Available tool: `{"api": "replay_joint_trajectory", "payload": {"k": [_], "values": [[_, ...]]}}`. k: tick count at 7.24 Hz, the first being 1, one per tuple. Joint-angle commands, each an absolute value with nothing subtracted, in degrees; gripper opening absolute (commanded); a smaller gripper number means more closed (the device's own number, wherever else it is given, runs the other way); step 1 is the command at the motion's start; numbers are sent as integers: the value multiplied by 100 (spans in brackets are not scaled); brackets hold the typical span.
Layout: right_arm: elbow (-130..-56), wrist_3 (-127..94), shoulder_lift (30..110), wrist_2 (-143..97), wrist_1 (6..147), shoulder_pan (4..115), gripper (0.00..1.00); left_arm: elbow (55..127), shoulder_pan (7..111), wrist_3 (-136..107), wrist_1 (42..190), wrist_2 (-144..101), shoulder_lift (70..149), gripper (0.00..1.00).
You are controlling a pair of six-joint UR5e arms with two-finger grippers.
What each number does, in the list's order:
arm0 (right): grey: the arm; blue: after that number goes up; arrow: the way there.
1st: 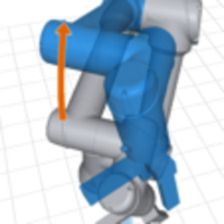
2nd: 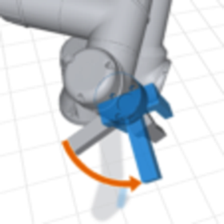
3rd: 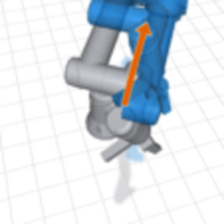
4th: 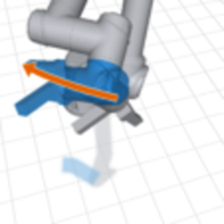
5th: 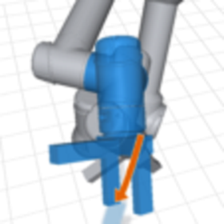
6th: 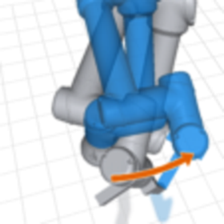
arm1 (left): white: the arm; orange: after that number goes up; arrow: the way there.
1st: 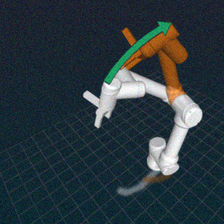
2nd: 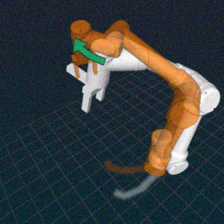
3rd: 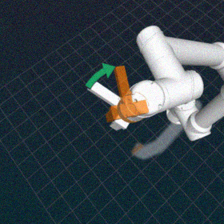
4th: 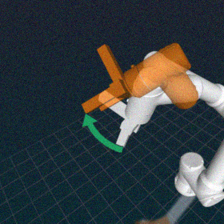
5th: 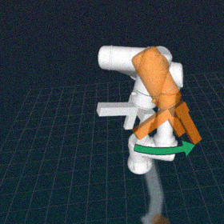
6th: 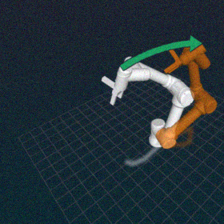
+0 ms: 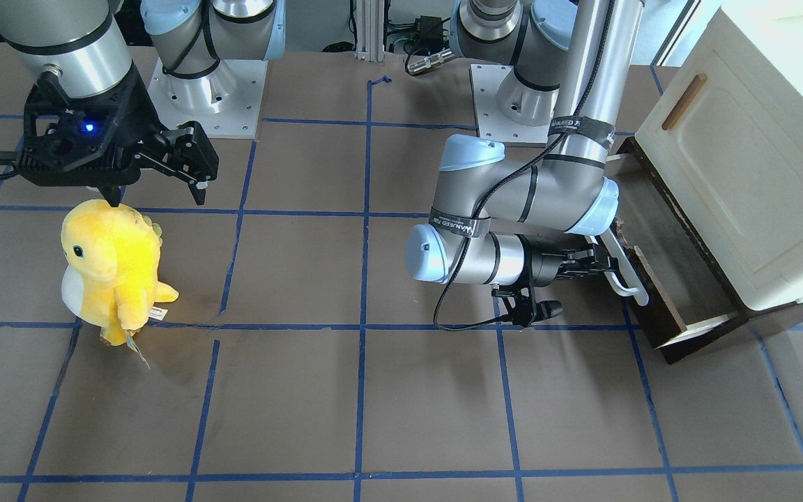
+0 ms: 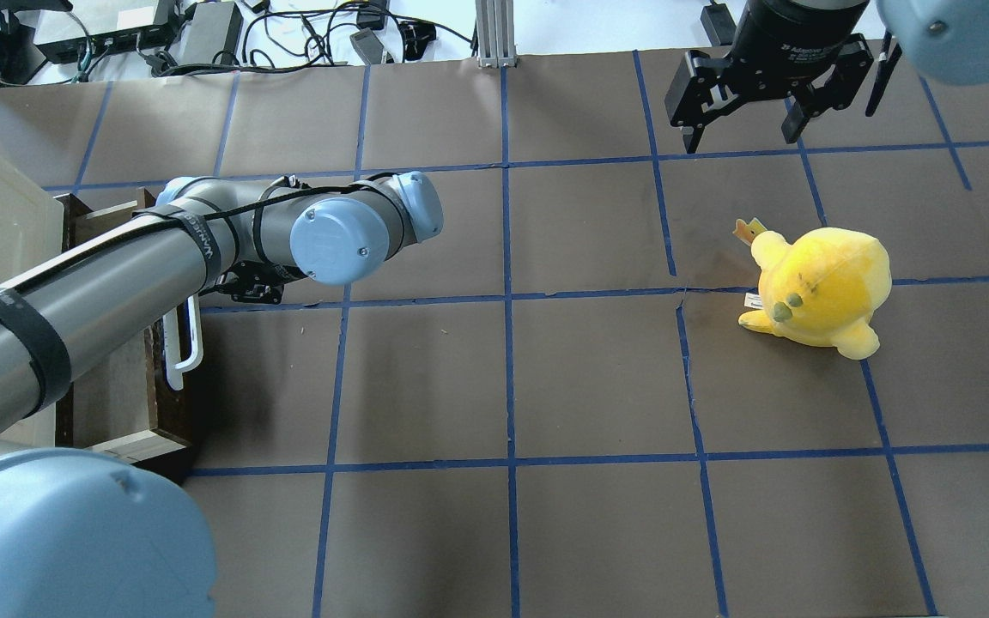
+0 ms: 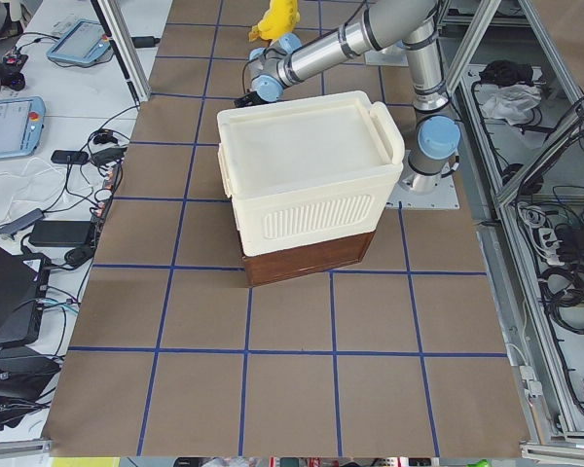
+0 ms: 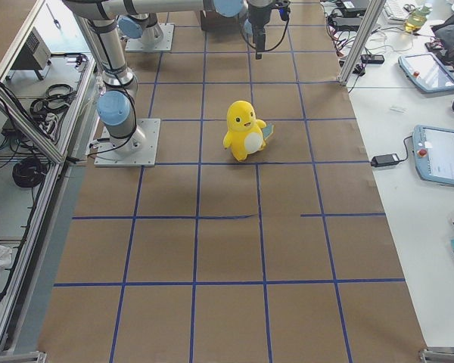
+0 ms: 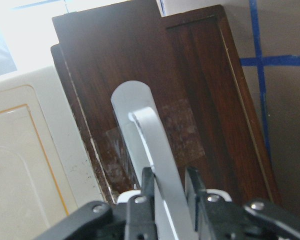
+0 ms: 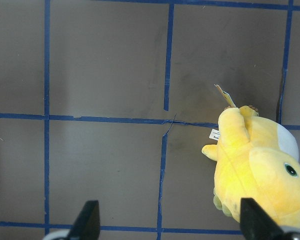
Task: Pull drawer sideways
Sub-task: 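Keep pulling the drawer open with the left gripper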
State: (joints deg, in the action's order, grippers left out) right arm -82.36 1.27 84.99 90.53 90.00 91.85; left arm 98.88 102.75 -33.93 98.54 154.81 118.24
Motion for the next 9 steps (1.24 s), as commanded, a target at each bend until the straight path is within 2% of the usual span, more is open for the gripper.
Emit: {"api": "replay_joint_trajectory", "payload": {"k": [1,4,5,6,7,9], "values": [[-8235,123,8499,9053,9000,9185,100,9879,10345,-3393,9835,15442,11830,32],[-8235,123,8499,9053,9000,9185,100,9879,10389,-3393,9835,15442,11795,37],[-8235,123,8499,9053,9000,9185,100,9879,10397,-3393,9826,15434,11786,58],[-8235,123,8499,9053,9000,9185,100,9879,10397,-3401,9817,15442,11777,84],[-8235,123,8499,9053,9000,9185,100,9879,10415,-3401,9800,15373,11760,93],[-8235,123,8499,9053,9000,9185,100,9408,10468,-3184,9782,14787,11690,94]]}}
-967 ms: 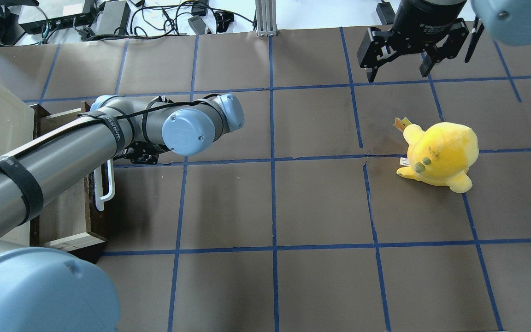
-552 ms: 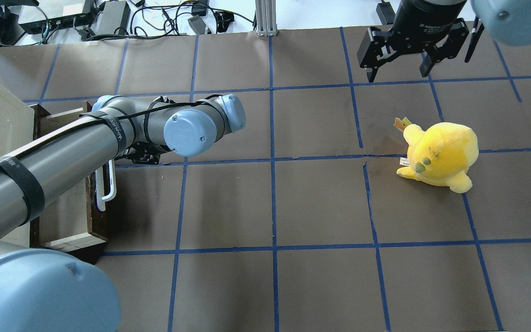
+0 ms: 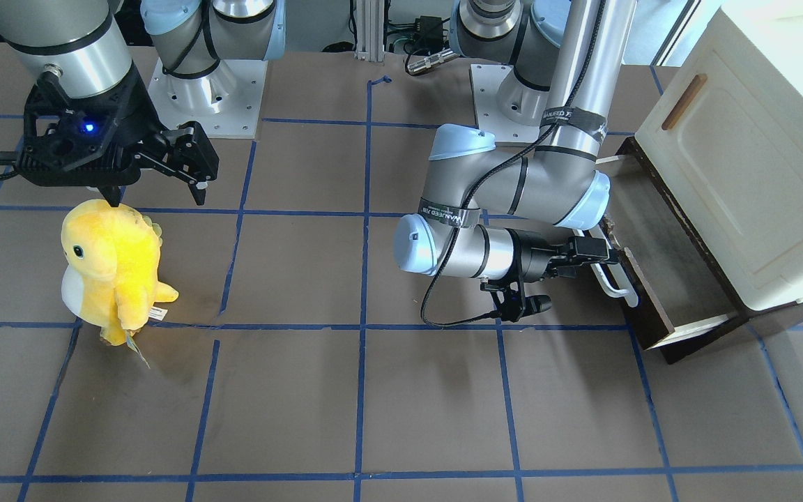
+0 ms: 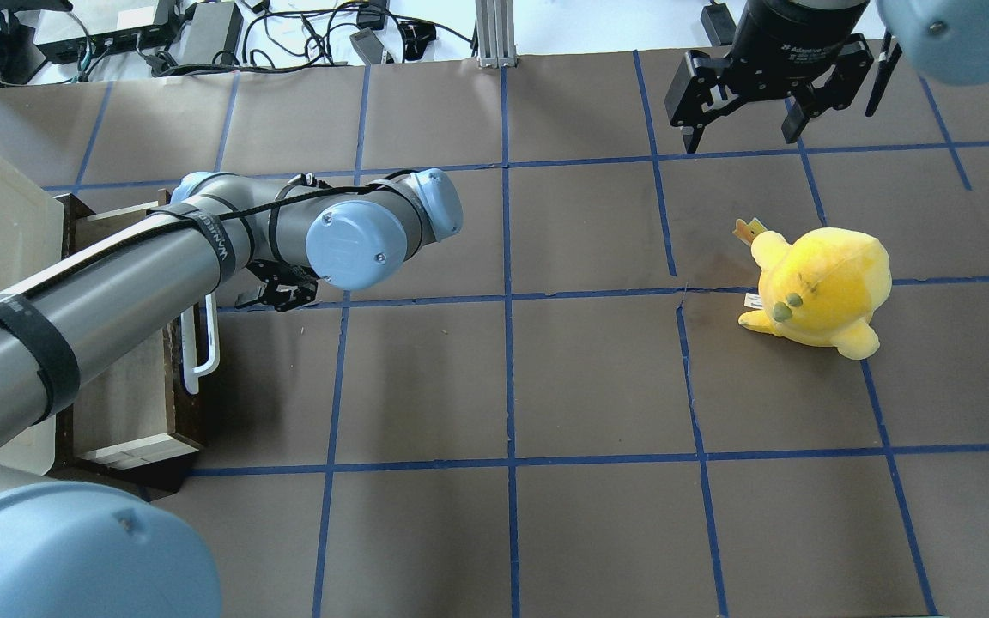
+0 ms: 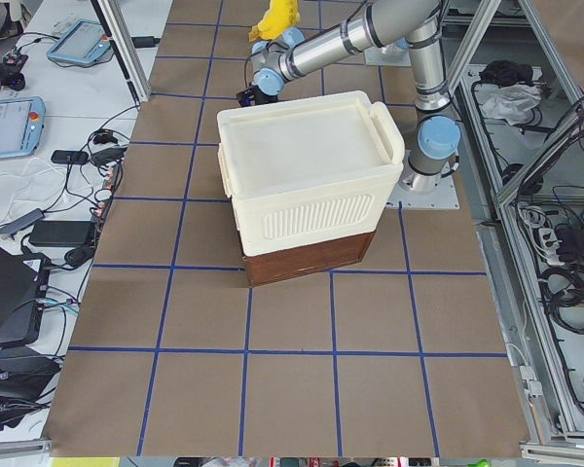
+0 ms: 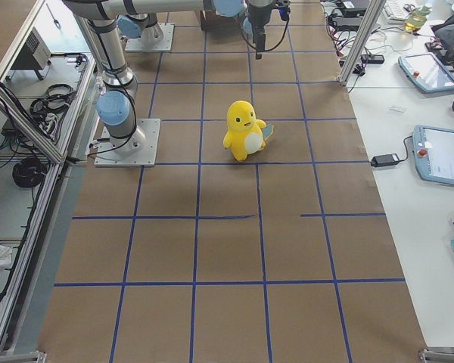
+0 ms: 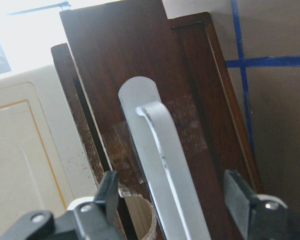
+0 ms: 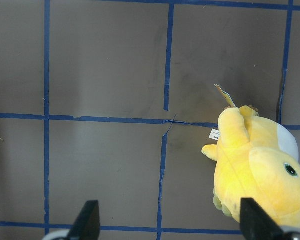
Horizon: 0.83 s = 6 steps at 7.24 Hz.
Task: Pull drawer sideways
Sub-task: 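Open the left gripper and lift it off the handle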
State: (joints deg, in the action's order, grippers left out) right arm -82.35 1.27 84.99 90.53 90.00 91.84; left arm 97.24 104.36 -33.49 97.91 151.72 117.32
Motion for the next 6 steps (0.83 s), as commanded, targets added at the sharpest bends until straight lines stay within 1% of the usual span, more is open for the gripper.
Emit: {"api": "replay_joint_trajectory", "payload": {"k": [1,2,3,6], "values": [[-8235,123,8499,9053,9000,9185,100,8961,10468,-2747,9791,13974,11585,96],[-8235,123,8499,9053,9000,9185,100,8652,10468,-2203,9774,13566,11488,96],[-8235,123,8499,9053,9000,9185,100,8492,10450,-1919,9765,13057,11322,96],[-8235,123,8499,9053,9000,9185,100,8166,10109,-795,9800,11371,10322,96]]}}
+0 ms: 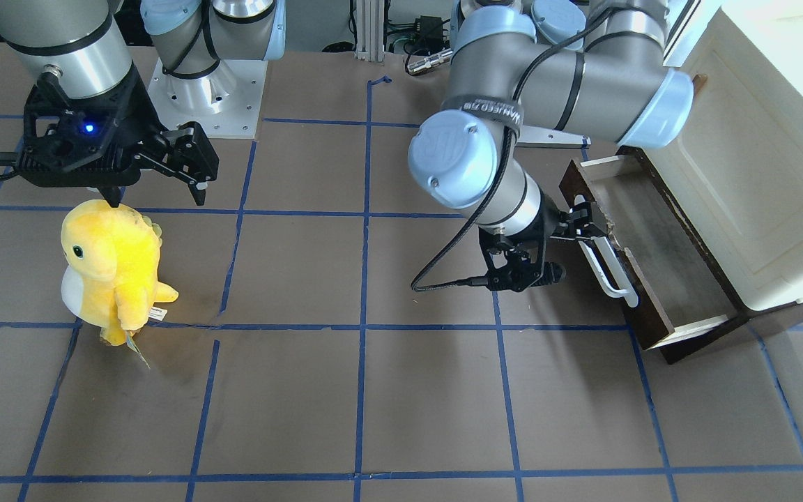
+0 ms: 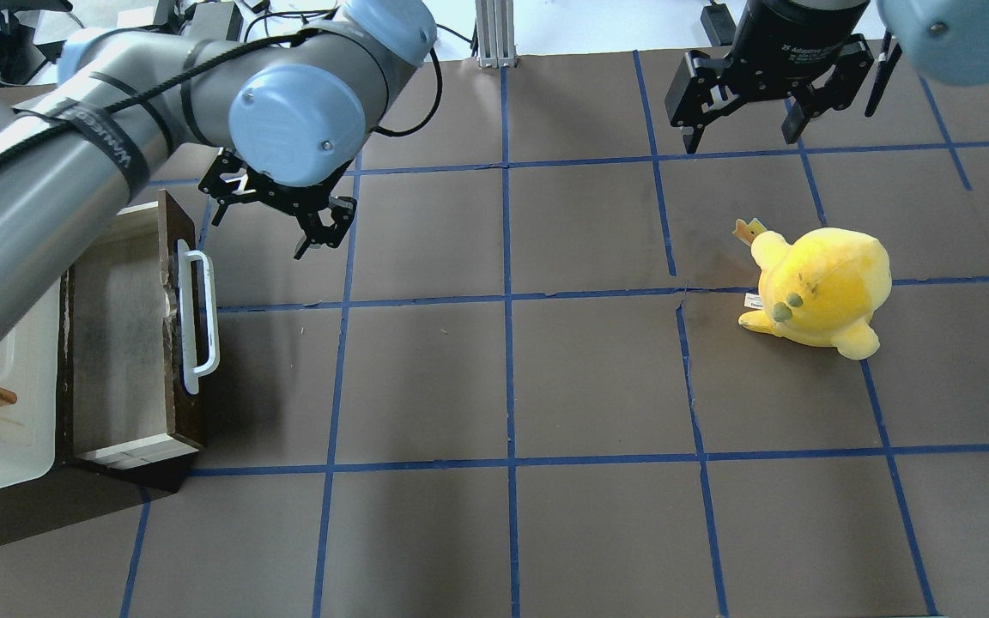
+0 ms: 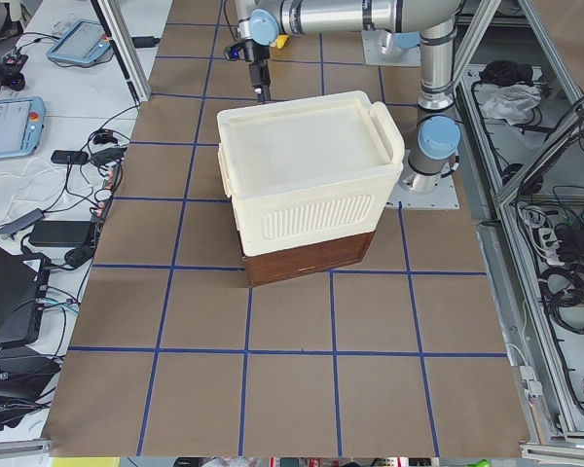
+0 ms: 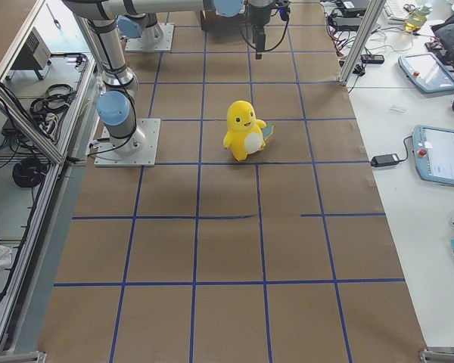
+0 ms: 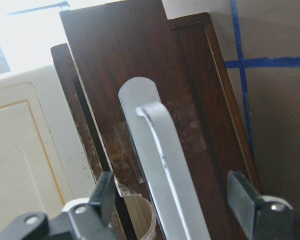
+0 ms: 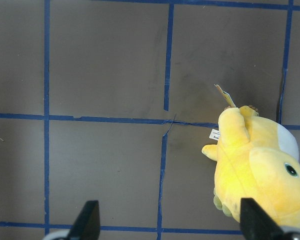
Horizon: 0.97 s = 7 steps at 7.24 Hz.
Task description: Pull drawer sideways
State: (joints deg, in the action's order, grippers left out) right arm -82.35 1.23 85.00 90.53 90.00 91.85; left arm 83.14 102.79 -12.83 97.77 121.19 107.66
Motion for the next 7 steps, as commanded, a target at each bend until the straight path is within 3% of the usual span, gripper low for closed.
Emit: {"api": "replay_joint_trajectory", "payload": {"k": [1,4,7], "values": [[-8235,123,8499,9053,9000,9185,100,8148,9968,-704,9800,10590,9918,96],[-8235,123,8499,9053,9000,9185,100,8270,9520,-214,9791,9696,9152,95],[-8235,123,8499,9053,9000,9185,100,8577,9133,112,9011,9388,8956,95]]}}
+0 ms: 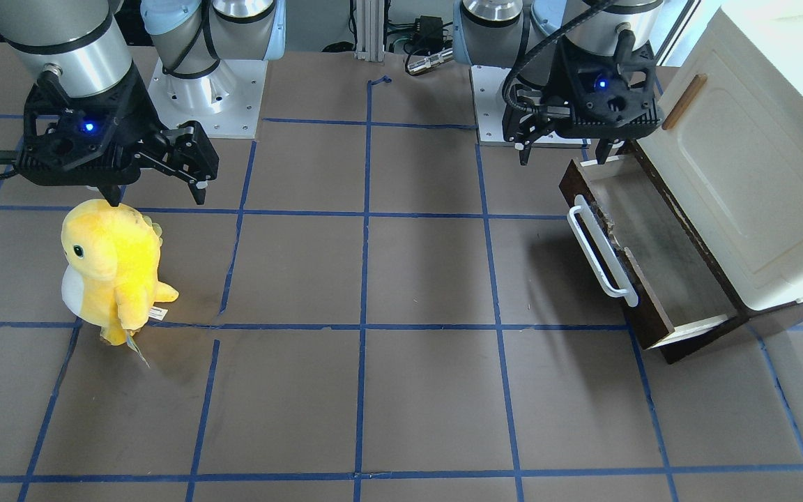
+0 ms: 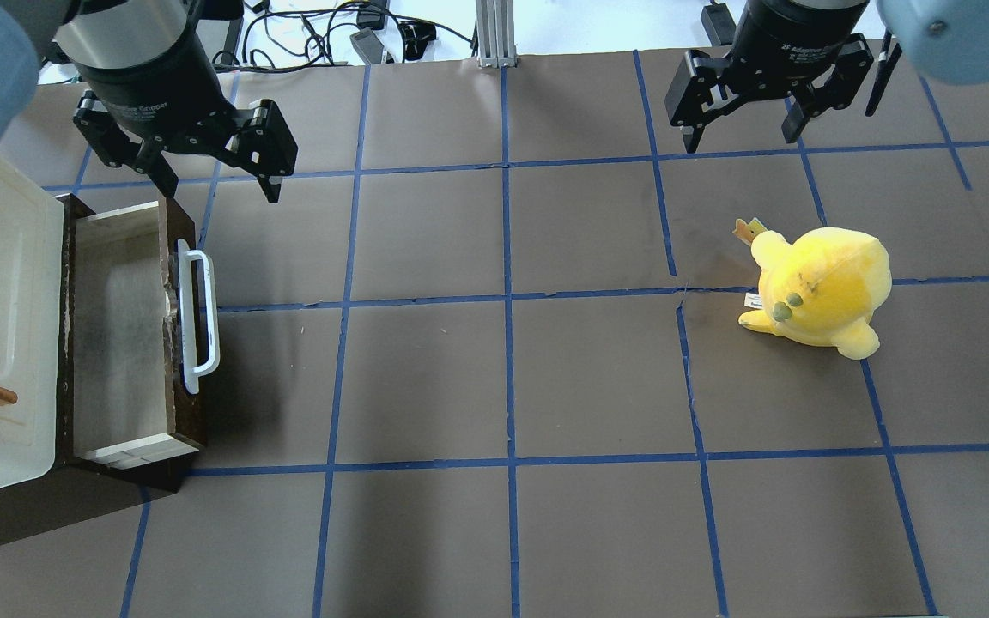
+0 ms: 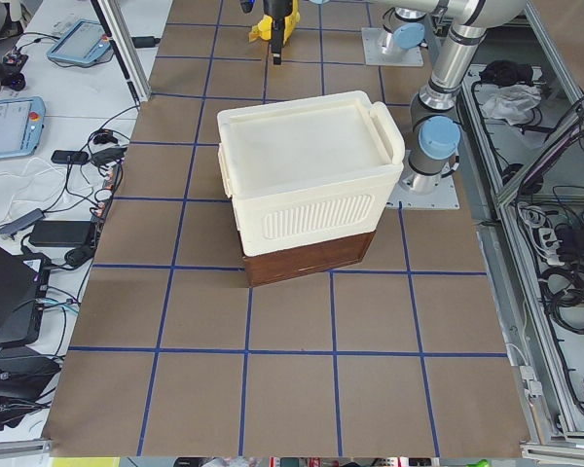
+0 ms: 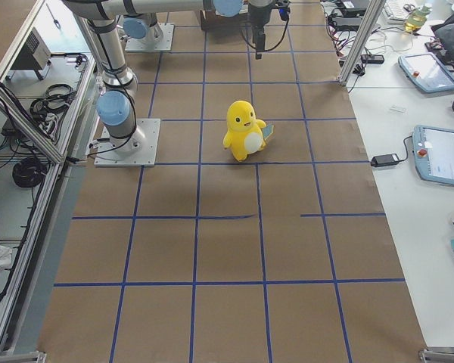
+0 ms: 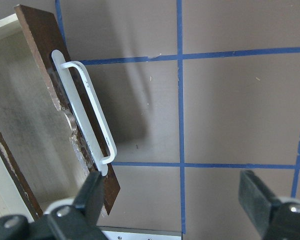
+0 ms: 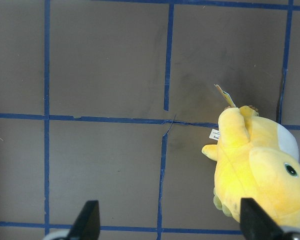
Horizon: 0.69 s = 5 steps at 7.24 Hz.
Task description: Pull drawer sideways
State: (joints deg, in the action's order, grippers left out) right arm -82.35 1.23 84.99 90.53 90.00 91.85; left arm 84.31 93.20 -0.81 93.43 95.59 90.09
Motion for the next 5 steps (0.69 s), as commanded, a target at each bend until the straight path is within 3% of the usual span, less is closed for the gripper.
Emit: {"api": "replay_joint_trajectory", "payload": {"k": [1,5], "values": [[-8235,123,8499,9053,9000,9185,100,8639,9001,193,8957,8960,8913,94],[-8235,123,8499,9053,9000,9185,100,8666,8825,1107,8781,9017,8860,95]]}}
